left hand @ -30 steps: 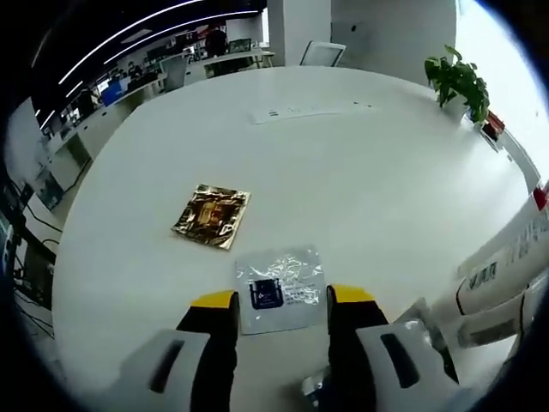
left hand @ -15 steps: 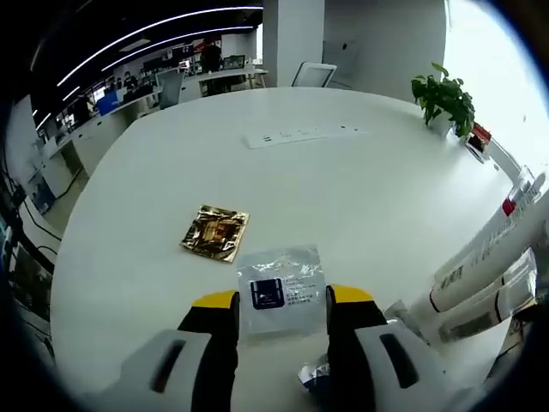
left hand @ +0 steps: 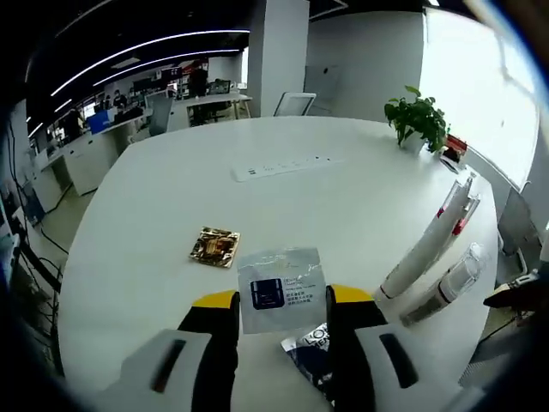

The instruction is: Arrange the skincare products in the storage area until every visible bottle or jar stands upright without overlapping.

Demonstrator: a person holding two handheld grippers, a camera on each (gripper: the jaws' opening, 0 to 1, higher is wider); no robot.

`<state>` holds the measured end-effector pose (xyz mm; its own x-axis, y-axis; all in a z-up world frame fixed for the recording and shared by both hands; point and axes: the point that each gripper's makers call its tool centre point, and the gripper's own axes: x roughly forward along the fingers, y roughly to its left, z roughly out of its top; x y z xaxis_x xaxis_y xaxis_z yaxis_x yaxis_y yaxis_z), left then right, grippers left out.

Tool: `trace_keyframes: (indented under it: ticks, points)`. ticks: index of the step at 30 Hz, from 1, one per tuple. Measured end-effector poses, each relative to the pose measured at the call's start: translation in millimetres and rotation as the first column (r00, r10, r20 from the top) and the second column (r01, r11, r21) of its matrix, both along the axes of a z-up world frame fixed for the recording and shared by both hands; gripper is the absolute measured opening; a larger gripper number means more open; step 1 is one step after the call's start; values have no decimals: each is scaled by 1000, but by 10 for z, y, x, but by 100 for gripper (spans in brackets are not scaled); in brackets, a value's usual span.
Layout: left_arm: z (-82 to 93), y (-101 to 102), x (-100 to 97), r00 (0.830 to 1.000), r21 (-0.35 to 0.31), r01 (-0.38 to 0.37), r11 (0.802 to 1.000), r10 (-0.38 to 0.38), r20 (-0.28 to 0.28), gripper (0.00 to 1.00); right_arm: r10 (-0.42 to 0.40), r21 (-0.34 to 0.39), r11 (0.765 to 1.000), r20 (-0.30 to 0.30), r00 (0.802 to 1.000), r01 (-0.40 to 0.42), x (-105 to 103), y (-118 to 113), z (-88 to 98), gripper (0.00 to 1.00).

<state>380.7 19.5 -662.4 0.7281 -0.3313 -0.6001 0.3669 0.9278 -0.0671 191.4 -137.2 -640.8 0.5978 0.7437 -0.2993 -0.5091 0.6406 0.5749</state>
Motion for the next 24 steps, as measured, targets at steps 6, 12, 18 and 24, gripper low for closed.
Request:
trace_keyframes:
  ticks: [6, 12, 18, 24]
  points:
    - [180, -63, -225, 998, -23, 27, 999, -26, 51, 38, 7, 34, 999, 24, 1000, -8, -3, 28, 125, 88]
    - [446, -81, -507, 995, -67, 25, 997, -19, 95, 38, 3, 73, 997, 48, 999, -7, 82, 72, 301, 81]
    - [545, -91, -730, 990, -41, 55, 998, -49, 132, 38, 3, 118, 993, 72, 997, -12, 200, 189, 464, 79]
    - [643, -112, -946, 986, -39, 81, 996, -74, 149, 38, 15, 140, 990, 82, 996, -26, 249, 326, 552, 72]
